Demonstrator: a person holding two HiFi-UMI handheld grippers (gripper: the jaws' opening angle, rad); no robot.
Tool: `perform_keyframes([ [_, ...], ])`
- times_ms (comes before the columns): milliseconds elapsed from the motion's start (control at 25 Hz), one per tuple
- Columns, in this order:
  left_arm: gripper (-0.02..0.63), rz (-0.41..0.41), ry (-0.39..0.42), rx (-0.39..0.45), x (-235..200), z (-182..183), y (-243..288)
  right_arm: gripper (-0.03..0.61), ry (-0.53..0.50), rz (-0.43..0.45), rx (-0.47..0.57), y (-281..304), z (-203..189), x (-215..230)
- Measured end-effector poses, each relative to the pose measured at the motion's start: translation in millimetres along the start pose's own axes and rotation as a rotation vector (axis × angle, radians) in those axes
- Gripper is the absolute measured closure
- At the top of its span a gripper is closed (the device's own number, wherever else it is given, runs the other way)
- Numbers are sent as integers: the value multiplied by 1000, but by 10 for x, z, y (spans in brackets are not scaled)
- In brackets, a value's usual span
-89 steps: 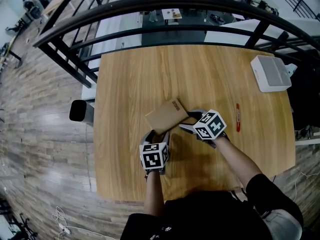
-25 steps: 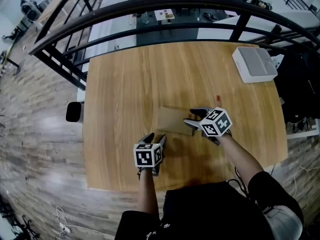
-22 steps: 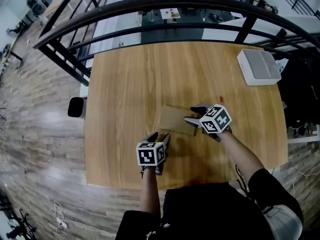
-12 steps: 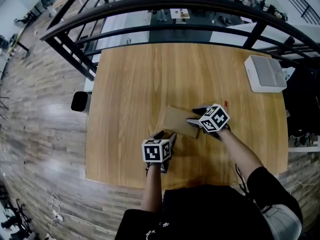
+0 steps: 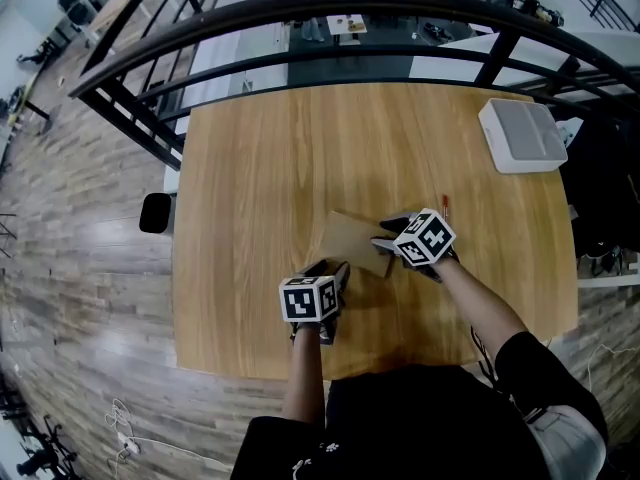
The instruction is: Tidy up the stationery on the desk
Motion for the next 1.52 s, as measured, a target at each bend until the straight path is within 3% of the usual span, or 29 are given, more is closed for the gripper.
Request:
perform_keyframes([
  [280, 390, 11, 41, -22, 24, 16, -1, 402, 20, -8, 5, -32, -78, -93],
  [840, 394, -26, 46, -18, 118, 14, 65, 403, 49, -2, 6, -91, -218, -298],
  [1520, 394, -29, 176, -52, 325, 24, 229, 405, 126, -12, 21, -318, -590, -549],
])
Point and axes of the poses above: the fingertips, and each gripper's own axes: y forward along the fingers, x to its right, z out of its top, the point moved 8 cm from there along -y, backward along the fingers, and after that the axes turned 6 degrees about -y, right-handed, at the moved point
